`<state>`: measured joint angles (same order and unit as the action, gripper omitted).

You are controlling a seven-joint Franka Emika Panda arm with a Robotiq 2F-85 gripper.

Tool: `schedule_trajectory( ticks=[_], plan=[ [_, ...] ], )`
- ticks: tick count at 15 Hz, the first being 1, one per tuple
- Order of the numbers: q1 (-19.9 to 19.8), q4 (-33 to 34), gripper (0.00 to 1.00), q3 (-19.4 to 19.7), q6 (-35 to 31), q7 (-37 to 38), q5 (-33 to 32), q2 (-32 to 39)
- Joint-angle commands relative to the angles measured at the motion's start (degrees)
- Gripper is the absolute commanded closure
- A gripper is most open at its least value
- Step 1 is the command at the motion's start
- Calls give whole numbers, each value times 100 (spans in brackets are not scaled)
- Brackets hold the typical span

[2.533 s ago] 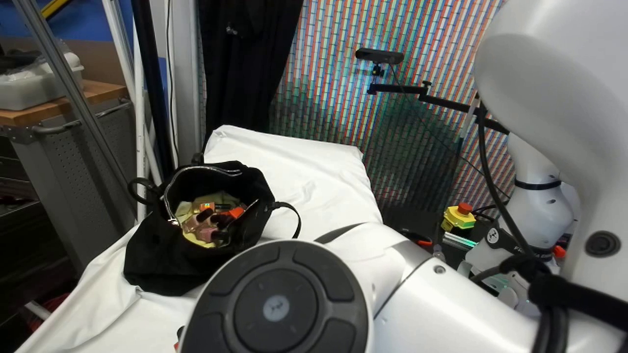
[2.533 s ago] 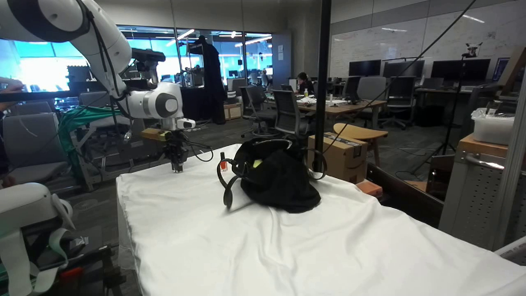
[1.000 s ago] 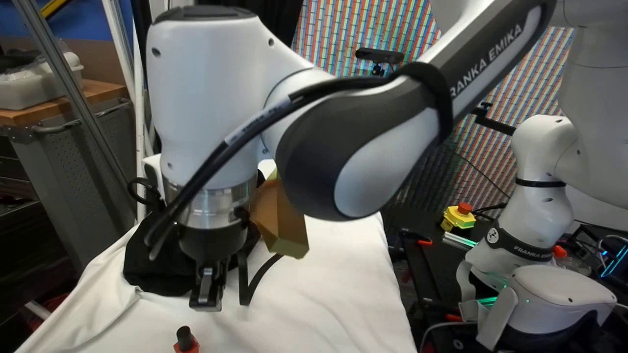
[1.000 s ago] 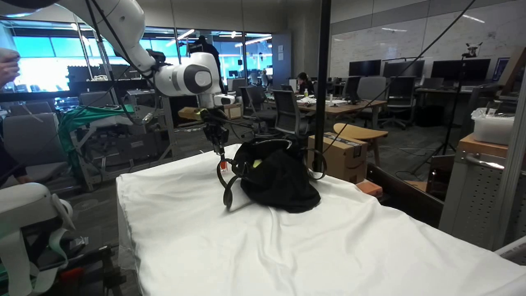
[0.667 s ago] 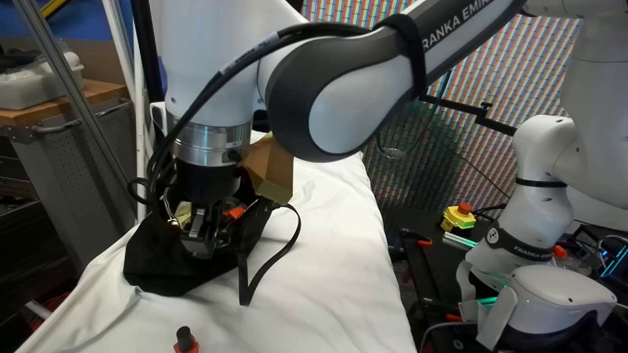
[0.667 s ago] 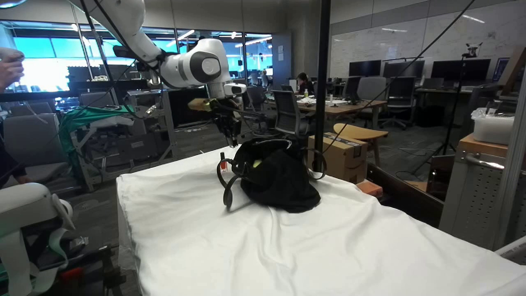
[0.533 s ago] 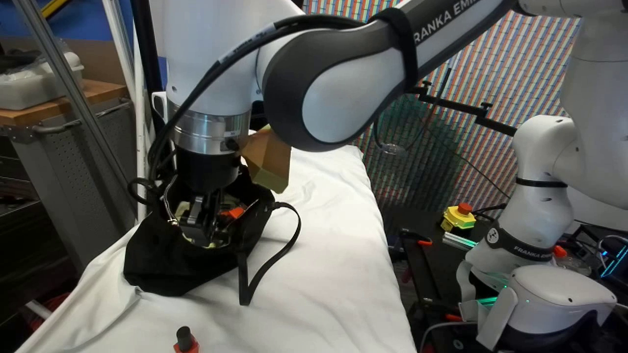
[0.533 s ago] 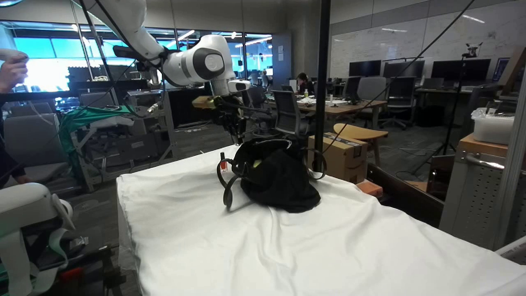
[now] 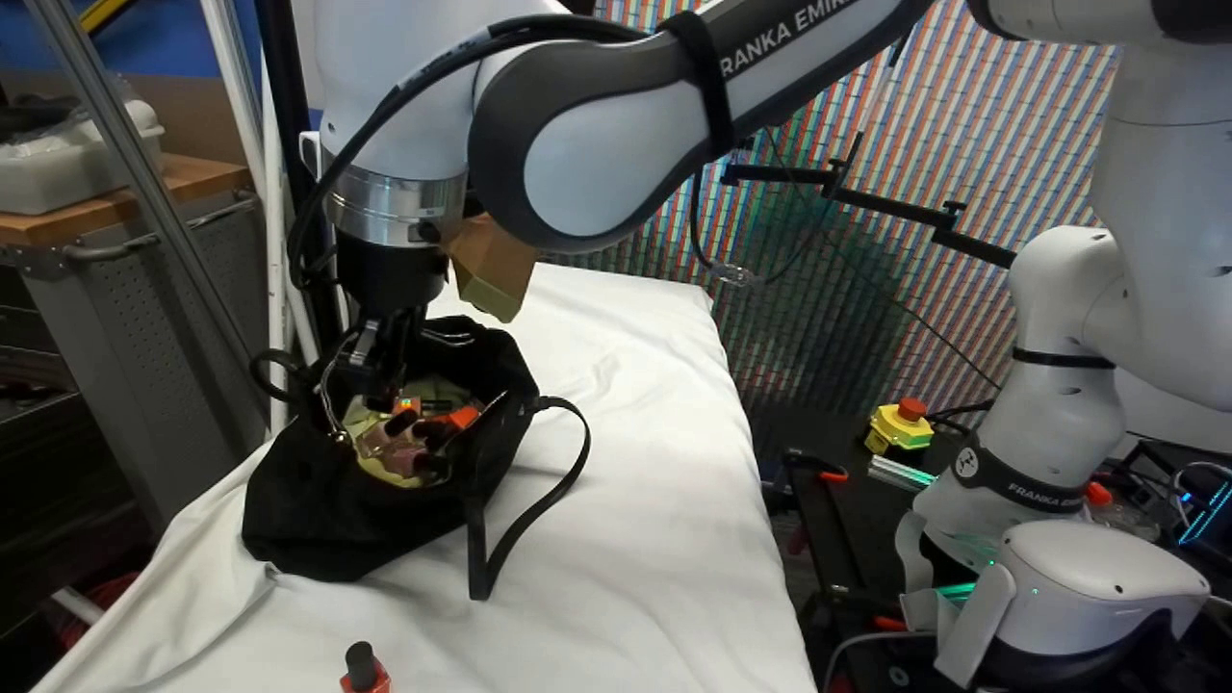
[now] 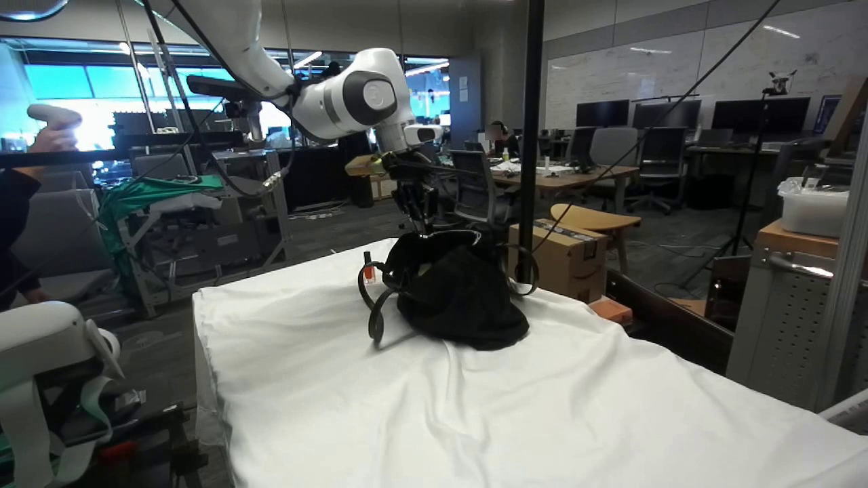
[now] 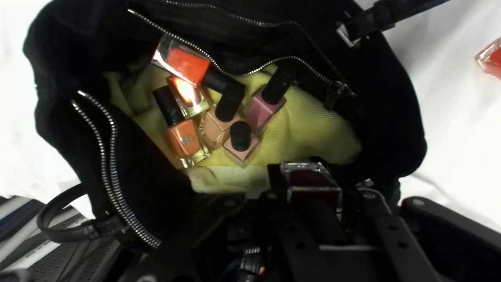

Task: Put all the nail polish in the black bag

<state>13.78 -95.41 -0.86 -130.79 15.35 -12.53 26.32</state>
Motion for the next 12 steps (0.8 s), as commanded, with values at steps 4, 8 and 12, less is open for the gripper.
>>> schedule_trajectory(
  ticks=[4, 8, 12],
  plan=[
    [-142, 1028, 79, 133, 308, -78, -31, 813],
    [-149, 1401, 65, 192, 411, -65, 15, 1141],
    [-129, 1623, 22, 205, 518, -39, 34, 1291]
  ],
)
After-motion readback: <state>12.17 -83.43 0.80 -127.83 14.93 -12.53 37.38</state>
